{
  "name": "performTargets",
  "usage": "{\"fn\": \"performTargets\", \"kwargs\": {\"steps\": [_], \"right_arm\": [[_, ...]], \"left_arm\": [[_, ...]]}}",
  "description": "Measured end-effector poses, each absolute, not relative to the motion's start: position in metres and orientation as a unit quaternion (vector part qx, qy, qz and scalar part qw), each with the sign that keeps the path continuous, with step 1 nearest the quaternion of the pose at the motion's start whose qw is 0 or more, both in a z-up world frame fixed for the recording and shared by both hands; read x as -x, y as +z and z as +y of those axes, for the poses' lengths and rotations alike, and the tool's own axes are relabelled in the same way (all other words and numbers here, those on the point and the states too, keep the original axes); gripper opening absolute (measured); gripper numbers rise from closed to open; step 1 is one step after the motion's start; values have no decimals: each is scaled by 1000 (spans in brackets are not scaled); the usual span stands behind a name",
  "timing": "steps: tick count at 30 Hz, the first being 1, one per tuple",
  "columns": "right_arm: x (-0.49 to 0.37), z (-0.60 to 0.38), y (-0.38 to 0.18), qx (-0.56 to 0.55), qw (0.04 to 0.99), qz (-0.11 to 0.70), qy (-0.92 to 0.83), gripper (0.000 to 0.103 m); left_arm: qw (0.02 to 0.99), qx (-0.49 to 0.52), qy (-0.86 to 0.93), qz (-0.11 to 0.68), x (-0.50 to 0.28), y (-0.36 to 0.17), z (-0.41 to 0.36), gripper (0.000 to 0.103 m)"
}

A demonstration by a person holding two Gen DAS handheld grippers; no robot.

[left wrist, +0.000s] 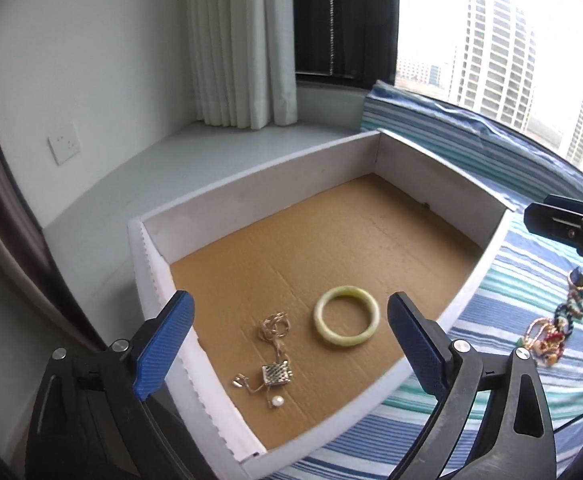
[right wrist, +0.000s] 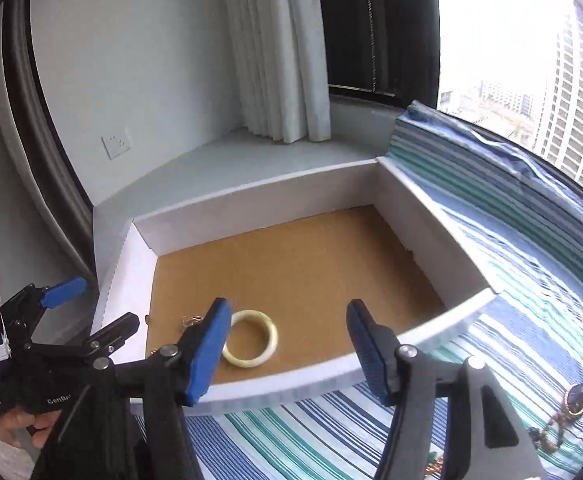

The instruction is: Organize jewelry

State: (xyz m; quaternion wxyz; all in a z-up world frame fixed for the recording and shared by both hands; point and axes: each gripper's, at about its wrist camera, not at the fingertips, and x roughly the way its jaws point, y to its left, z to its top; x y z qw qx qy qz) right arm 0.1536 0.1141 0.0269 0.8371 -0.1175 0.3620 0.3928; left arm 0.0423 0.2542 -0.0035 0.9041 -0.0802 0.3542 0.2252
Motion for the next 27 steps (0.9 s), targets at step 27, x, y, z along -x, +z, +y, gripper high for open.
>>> {"fn": "performTargets", "kwargs": {"steps": [27], "right_arm": [[-49, -170, -18, 79, 922, 378, 8, 73]], "left_arm": [[915, -23, -19, 403, -54, -47, 18, 101]]}}
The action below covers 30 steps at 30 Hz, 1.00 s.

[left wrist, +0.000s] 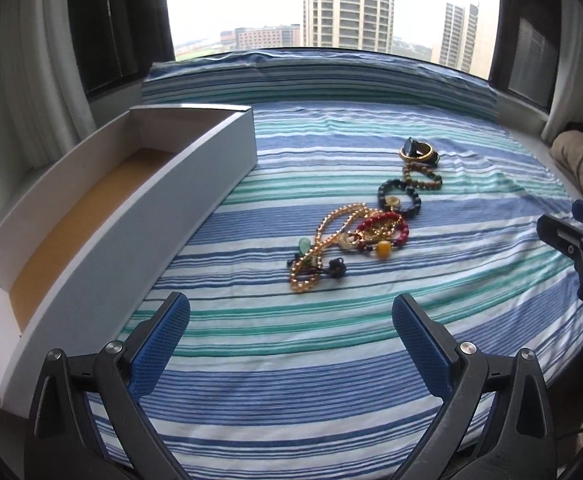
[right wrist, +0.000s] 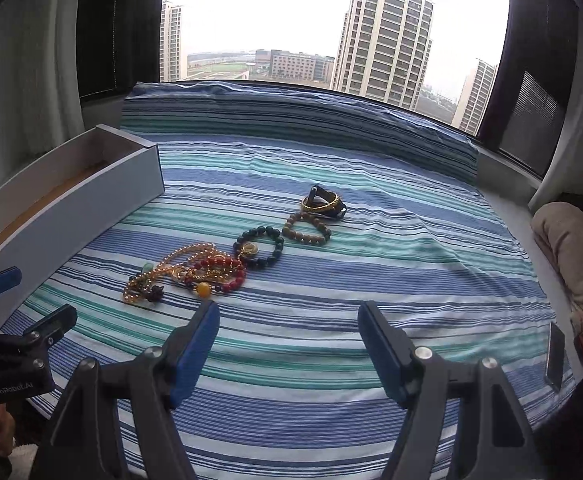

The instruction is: Organize jewelry

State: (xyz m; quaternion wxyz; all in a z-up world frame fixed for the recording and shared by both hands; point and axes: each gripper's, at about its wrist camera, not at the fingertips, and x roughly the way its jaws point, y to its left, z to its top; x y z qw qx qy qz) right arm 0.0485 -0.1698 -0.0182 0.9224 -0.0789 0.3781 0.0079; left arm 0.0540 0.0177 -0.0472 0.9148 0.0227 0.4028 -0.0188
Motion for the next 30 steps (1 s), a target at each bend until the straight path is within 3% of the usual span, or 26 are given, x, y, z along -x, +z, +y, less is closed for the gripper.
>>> {"fn": "performTargets", "kwargs": {"steps": [11, 30], "right_arm": [[-40, -184, -15, 66, 929, 365, 2, 73], [-42, -211, -68, -3, 908, 417, 48, 73]], "left_arm": [[907, -29, -19, 421, -54, -53, 28, 102], [875, 11, -103, 472, -90, -92, 20, 100]]}}
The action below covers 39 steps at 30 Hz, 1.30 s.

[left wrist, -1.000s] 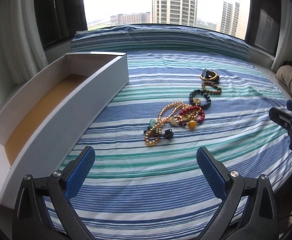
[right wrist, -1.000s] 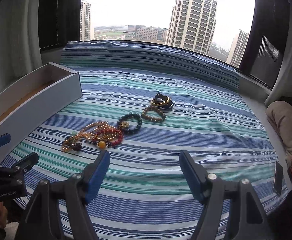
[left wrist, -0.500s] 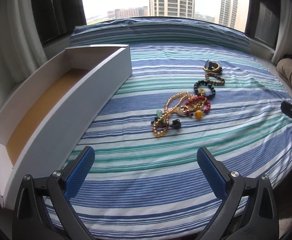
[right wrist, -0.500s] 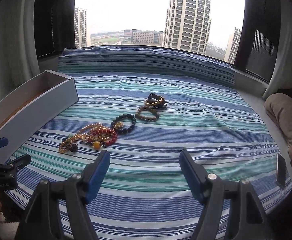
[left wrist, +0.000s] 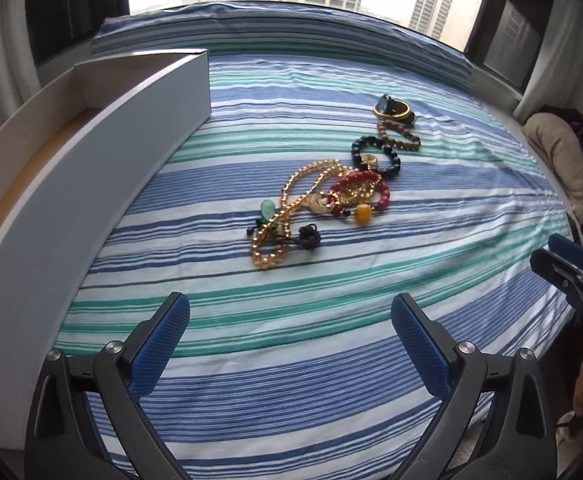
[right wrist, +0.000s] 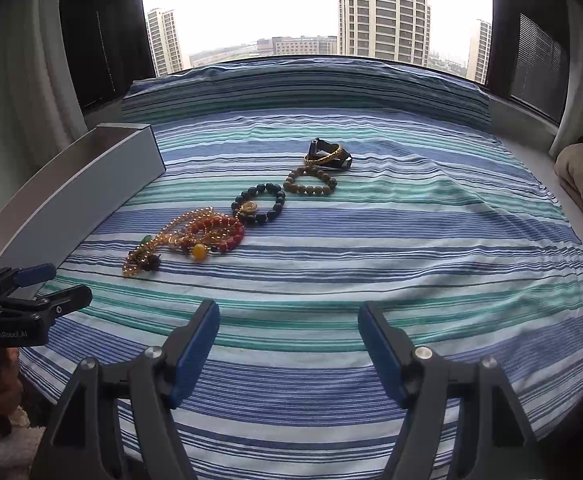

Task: Organize jewelry
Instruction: 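Grasp the dark cord with the green pendant using the left tool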

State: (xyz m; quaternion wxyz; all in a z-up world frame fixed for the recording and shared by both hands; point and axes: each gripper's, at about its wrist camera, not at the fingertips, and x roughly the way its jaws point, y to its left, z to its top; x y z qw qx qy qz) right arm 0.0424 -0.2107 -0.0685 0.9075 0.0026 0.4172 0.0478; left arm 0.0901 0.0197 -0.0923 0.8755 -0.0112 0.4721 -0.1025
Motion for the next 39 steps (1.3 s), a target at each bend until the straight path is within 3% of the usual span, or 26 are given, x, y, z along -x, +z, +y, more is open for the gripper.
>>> {"fn": "performTargets", "kwargs": {"steps": [2, 6, 12, 17, 18, 19, 21, 22, 26, 28, 32, 34, 39], "right_arm": [[-43, -210, -71, -8, 905, 422, 57, 73], [-44, -208, -75, -14, 901, 427, 67, 73], [-45, -206, -79, -17, 899, 432, 74, 73], [-43, -209, -80, -19, 899, 432, 74, 73], [-43, -209, -80, -20, 899, 431, 73, 73], [-42, -210, -80, -20, 899, 431, 73, 73], [-43, -212, -81, -22, 899, 432, 71, 73], [-43, -213, -82, -23, 898, 433, 71, 73], [-45, -216, -82, -27, 897, 434, 71, 73], [-44, -215, -81, -25, 899, 431, 72, 73], [-45, -215, -83, -26, 898, 434, 74, 73], [-45, -213, -85, -26, 895, 438, 76, 73], [-43, -209, -85, -19, 895, 438, 79, 73]], "left_arm": [[876, 10, -107, 469, -94, -94, 16, 98], [868, 0, -123, 481, -107, -102, 4, 80], [857, -13, -137, 496, -135, -125, -19, 61], [859, -19, -121, 496, -153, -139, -26, 60], [858, -18, -121, 499, -156, -141, -26, 56], [856, -15, -121, 502, -158, -142, -25, 44], [856, -15, -116, 503, -161, -145, -24, 30], [857, -19, -112, 502, -162, -145, -24, 29], [851, -4, -111, 514, -163, -142, -16, 30], [850, 5, -111, 515, -164, -141, -12, 40], [846, 15, -108, 522, -177, -145, -12, 44], [847, 16, -109, 520, -181, -145, -15, 55], [849, 7, -94, 519, -189, -147, -20, 59]]}}
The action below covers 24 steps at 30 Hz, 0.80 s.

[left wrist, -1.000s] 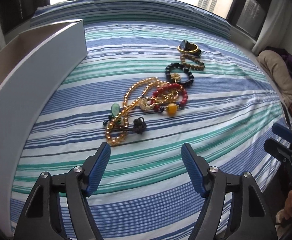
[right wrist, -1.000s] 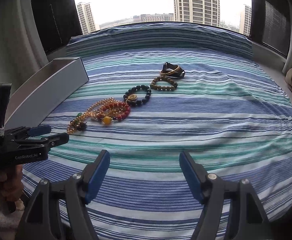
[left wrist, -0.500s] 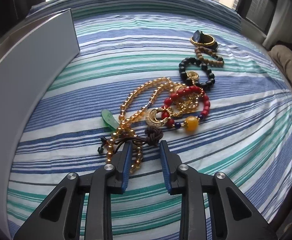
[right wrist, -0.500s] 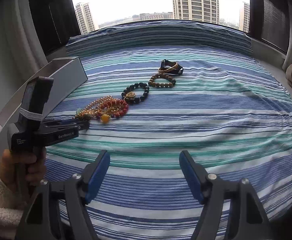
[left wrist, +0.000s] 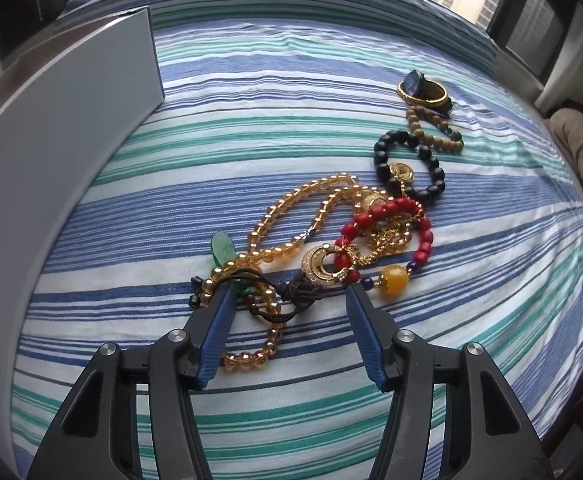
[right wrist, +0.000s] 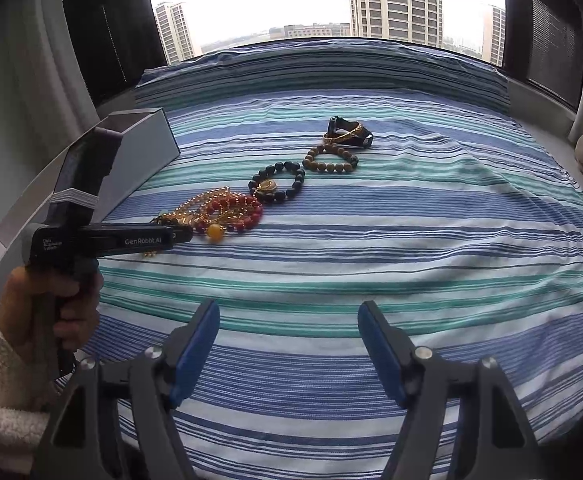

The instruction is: Organize jewelry

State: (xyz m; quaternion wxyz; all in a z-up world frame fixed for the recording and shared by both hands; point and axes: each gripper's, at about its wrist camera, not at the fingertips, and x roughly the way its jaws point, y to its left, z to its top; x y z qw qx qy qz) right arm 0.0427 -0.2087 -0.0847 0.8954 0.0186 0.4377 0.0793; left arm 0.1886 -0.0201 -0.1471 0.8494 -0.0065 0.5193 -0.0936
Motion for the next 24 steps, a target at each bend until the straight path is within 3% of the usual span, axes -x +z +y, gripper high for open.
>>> {"fn": "performTargets", "kwargs": {"steps": [2, 3, 4, 7, 19, 24], "right_arm": [[-43, -207, -85, -18, 895, 439, 80, 73], [-43, -207, -86, -18, 894, 440, 81, 73], [-43, -206, -86, -18, 894, 440, 82, 73], [-42, -205, -87, -16, 894, 441, 84, 73], [-44, -206, -86, -18, 894, 440, 79, 73], [-45, -202, -83, -14, 895, 437, 83, 73]], "left_arm": [[851, 5, -87, 518, -191, -147, -20, 55], [853, 4, -83, 516, -191, -147, -19, 43], [854, 4, -82, 514, -192, -147, -18, 24], [854, 30, -93, 511, -192, -145, -8, 9], [852, 120, -172, 480, -141, -68, 47, 7], [850, 93, -158, 493, -112, -70, 63, 7]]}}
